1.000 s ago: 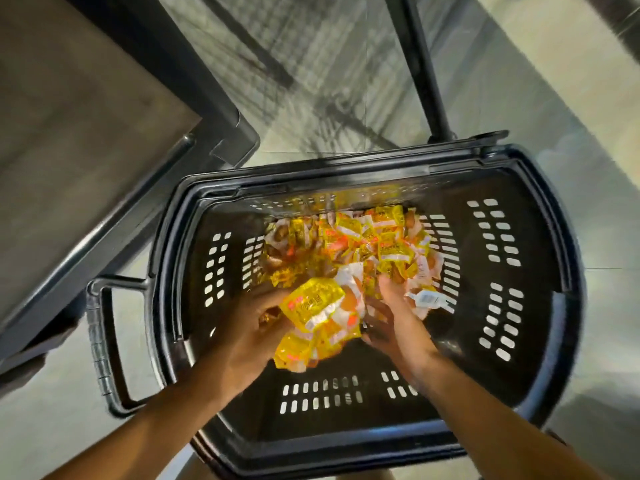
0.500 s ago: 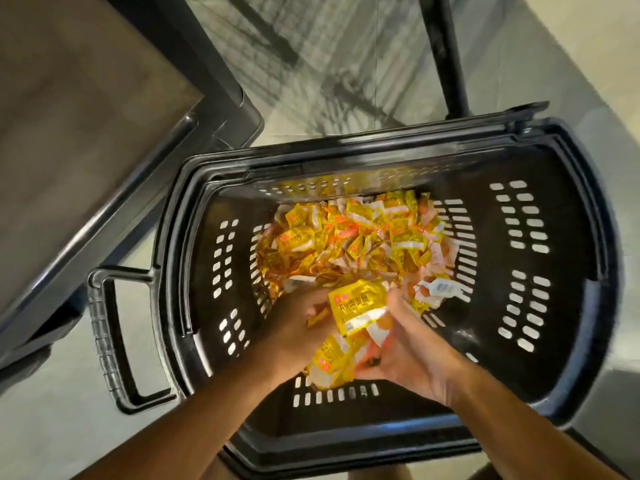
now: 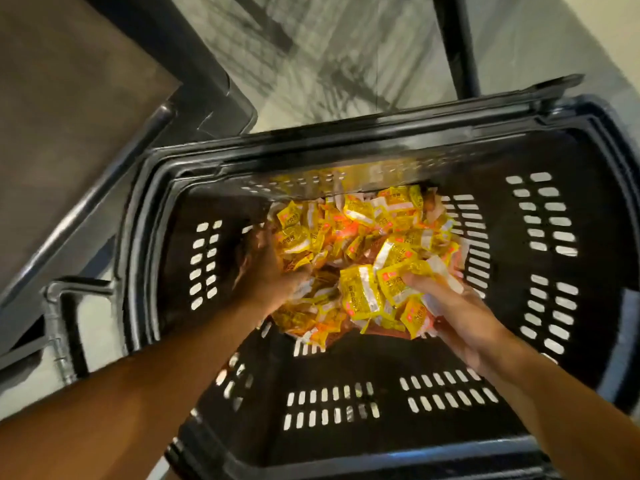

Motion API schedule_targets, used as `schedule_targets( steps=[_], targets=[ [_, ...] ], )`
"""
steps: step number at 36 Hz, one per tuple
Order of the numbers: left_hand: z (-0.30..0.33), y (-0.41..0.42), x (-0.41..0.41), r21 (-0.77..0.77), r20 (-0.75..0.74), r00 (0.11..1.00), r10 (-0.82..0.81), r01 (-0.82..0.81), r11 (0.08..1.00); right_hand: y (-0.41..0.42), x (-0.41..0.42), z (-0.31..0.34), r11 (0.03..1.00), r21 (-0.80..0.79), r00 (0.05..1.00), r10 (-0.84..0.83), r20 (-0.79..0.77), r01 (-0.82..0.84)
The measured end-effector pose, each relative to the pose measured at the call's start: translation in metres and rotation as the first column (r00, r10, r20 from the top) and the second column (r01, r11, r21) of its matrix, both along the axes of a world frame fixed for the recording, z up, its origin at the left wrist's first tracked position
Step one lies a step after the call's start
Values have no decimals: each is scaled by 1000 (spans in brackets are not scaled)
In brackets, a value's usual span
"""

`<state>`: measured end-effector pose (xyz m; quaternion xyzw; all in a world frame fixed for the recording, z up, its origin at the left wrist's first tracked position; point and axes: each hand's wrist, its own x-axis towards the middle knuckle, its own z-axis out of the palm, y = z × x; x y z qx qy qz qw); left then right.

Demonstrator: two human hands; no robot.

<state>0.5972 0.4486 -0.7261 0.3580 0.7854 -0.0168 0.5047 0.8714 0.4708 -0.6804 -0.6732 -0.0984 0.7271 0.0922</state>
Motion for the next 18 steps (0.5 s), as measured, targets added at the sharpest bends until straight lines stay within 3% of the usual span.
schedule_targets(
  steps=[3,8,12,15,18],
  targets=[
    [-32,7,11,-9,14,998,57,-57,998,4,-1,-14,998,47,995,-32,89,28],
    [-67,8,35,-10,-163,984,-66,65,998,-1,-7,-39,995,81,975,-78,206,63],
    [-79,11,28,-48,-270,941,-203,197,979,-6,-7,-54,994,73,976,-91,199,77],
    [-73,21,9,-38,-274,915,-296,297,954,-7,-5,-53,996,75,976,-71,205,56],
    [-59,40,-9,-137,-243,897,-369,345,929,-9,-8,-41,996,78,973,-70,219,54]
  ],
)
